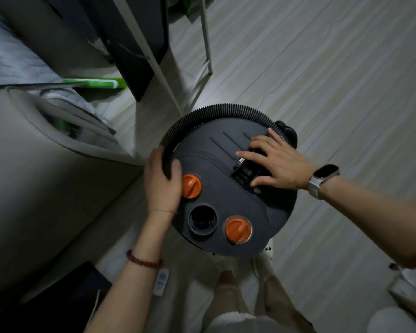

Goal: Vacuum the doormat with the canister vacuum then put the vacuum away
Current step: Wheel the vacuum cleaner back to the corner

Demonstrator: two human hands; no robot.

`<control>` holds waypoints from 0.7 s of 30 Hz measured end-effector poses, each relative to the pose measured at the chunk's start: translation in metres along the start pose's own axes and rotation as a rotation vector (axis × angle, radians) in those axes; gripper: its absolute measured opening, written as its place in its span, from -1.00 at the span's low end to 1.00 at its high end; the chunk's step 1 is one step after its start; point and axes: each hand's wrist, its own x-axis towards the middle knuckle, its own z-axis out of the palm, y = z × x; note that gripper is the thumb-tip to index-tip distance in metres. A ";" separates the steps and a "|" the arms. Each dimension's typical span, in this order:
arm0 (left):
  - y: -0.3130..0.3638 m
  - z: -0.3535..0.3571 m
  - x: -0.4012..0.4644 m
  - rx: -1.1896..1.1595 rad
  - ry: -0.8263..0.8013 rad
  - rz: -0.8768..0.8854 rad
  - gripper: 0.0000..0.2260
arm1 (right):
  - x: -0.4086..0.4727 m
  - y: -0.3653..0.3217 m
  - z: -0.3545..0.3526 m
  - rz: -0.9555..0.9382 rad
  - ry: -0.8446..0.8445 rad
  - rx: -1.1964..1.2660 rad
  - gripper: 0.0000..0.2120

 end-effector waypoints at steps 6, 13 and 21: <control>0.023 0.047 -0.086 0.367 -0.153 -0.020 -0.20 | 0.005 0.008 -0.008 -0.111 0.045 -0.097 -0.35; 0.040 0.083 -0.079 0.512 -0.233 0.013 -0.18 | -0.028 0.032 -0.008 -0.013 0.099 -0.076 -0.36; 0.128 0.184 -0.074 0.610 -0.391 0.369 -0.27 | -0.149 0.107 0.006 0.459 0.136 0.042 -0.35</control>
